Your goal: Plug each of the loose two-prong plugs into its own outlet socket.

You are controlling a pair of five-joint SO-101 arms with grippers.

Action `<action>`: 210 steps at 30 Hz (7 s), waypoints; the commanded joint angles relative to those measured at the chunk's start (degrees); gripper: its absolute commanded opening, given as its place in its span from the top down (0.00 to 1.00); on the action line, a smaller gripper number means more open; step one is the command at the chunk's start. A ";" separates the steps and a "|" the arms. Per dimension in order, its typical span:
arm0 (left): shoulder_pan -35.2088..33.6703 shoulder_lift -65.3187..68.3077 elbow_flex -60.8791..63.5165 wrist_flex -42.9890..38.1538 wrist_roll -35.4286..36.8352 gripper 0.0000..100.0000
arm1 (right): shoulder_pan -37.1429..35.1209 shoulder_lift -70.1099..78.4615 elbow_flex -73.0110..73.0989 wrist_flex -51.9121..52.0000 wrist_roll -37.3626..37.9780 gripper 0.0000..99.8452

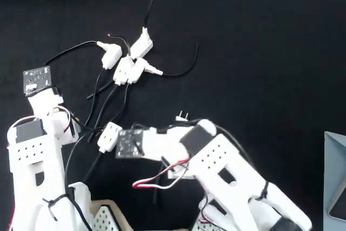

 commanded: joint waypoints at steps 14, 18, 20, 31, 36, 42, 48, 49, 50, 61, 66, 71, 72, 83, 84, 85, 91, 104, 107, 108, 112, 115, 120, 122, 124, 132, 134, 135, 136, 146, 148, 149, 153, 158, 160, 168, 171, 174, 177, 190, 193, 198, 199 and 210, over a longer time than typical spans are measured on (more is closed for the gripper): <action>-0.66 -0.62 2.77 -2.99 0.09 0.83 | -2.55 23.87 -0.22 -18.37 0.35 0.69; -0.66 -0.62 2.86 -2.90 0.09 0.83 | -2.37 29.32 -0.31 -23.21 0.35 0.79; -0.66 -0.62 2.86 -2.90 0.09 0.83 | -2.37 32.13 -1.36 -23.65 0.35 0.83; -0.66 -1.14 4.18 -3.16 0.00 0.83 | 6.95 46.29 -20.53 -15.03 -5.19 0.99; -0.66 -1.14 4.18 -3.16 0.00 0.83 | 13.71 46.73 -27.47 -14.24 -8.70 0.99; -0.66 -1.14 4.26 -3.16 0.00 0.83 | 20.66 46.64 -31.96 -14.24 -11.60 0.99; -0.66 -1.14 4.26 -3.16 0.00 0.83 | 27.78 46.73 -37.23 -14.24 -15.03 0.98; -0.66 -1.14 4.26 -3.16 0.00 0.83 | 28.31 46.99 -37.76 -14.24 -15.82 0.98; -0.66 -1.14 4.26 -3.16 0.00 0.83 | 28.57 46.99 -38.02 -14.24 -16.62 0.98; -0.57 -1.14 4.18 -3.25 0.00 0.83 | 29.89 36.18 -43.47 8.35 -24.53 0.78; -0.57 -1.14 4.26 -3.25 0.00 0.83 | 33.85 35.47 -39.25 9.05 -24.53 0.78; -0.48 -1.14 4.35 -3.25 0.00 0.83 | 36.40 38.20 -29.49 0.53 -24.44 0.78; -0.48 -1.14 4.35 -3.25 0.00 0.83 | 36.75 38.81 -27.82 -1.67 -24.26 0.78; -0.40 -1.05 4.35 -3.25 0.00 0.83 | 37.10 46.37 -23.96 -8.79 -24.09 0.78; -0.48 -1.05 4.35 -3.25 0.00 0.83 | 37.27 46.81 -23.96 -9.32 -24.09 0.78; -0.57 -1.05 4.35 -3.25 0.00 0.83 | 37.36 47.08 -24.04 -9.67 -24.09 0.78; -0.40 -0.97 4.35 -3.25 0.00 0.83 | 37.01 47.78 -24.04 -9.76 -24.09 0.79; -0.57 -0.97 4.35 -3.16 0.00 0.83 | 33.23 47.96 -23.43 -9.41 -24.53 0.95; -0.57 -0.97 4.35 -3.16 0.00 0.83 | 32.62 49.45 -22.81 -9.41 -24.53 0.95; -0.57 -0.97 4.35 -3.16 0.00 0.83 | 32.26 50.42 -22.81 -9.41 -24.53 0.95; -0.57 -0.97 4.35 -3.16 0.00 0.83 | 31.65 54.46 -24.04 -9.49 -24.62 0.95; -0.57 -0.97 4.35 -3.16 0.00 0.83 | 31.74 56.57 -25.98 -9.41 -24.62 0.95; -0.40 -0.97 4.35 -3.16 0.00 0.83 | 31.21 57.71 -29.05 -6.59 -27.43 0.95; -0.40 -0.97 4.35 -3.16 0.00 0.83 | 30.51 57.71 -29.49 -5.54 -27.78 0.95; -0.40 -0.97 4.35 -3.16 0.00 0.83 | 29.36 57.71 -29.58 -4.92 -27.78 0.95; -0.40 -0.88 4.35 -3.16 0.00 0.83 | 28.57 57.19 -29.85 -4.84 -27.78 0.99; -0.40 -0.88 4.35 -3.16 0.00 0.83 | 28.57 56.04 -29.93 -4.75 -27.78 0.99; -0.31 -0.88 4.35 -3.16 0.00 0.83 | 28.66 55.08 -29.93 -4.13 -27.78 0.99; -0.31 -0.88 4.35 -3.16 0.00 0.83 | 28.66 53.85 -29.93 -3.25 -27.78 0.99; 1.36 -1.23 2.33 -2.81 0.35 0.83 | 28.66 27.74 -30.02 7.21 -33.23 0.99; 3.12 -1.23 1.63 -2.73 0.44 0.83 | 28.66 22.81 -30.02 8.26 -35.96 0.99; 4.09 -1.23 0.92 -2.73 0.44 0.83 | 28.57 20.53 -30.02 8.62 -36.84 0.99; 6.73 -1.23 -2.15 -2.73 0.44 0.83 | 28.31 12.44 -29.93 8.97 -38.86 0.99; 11.30 -1.23 -6.29 -2.90 1.76 0.83 | 28.04 3.56 -29.93 8.26 -46.24 0.99; 13.23 -1.23 -7.60 -3.08 4.75 0.83 | 26.29 0.48 -29.32 6.51 -47.65 0.99; 17.54 -1.23 -12.09 -3.25 10.29 0.83 | 20.57 -13.05 -12.62 -8.79 -47.91 0.99; 17.63 -1.23 -13.14 -3.25 10.90 0.88 | 19.43 -19.12 -6.20 -14.15 -47.91 0.99; 18.77 -1.23 -13.67 -4.92 10.46 0.97 | 19.43 -24.92 -1.01 -18.73 -48.00 0.99; 19.47 -1.23 -11.91 -9.14 10.46 0.97 | 19.43 -29.67 3.47 -23.12 -47.91 0.99; 28.00 -14.33 -0.57 -16.62 10.46 0.97 | 6.68 -44.44 16.92 -30.24 -47.91 0.99; 31.52 -20.66 2.59 -16.26 7.03 0.95 | 4.31 -45.49 17.19 -29.98 -47.82 0.99; 36.26 -30.51 9.27 -16.53 2.73 0.80 | 0.35 -45.23 17.19 -29.89 -47.56 0.99; 37.14 -32.26 9.98 -16.44 2.55 0.81 | -0.62 -45.23 17.19 -29.80 -47.56 0.99; 41.01 -45.36 11.91 -10.99 -1.85 0.80 | -3.69 -45.14 17.36 -25.58 -47.56 0.99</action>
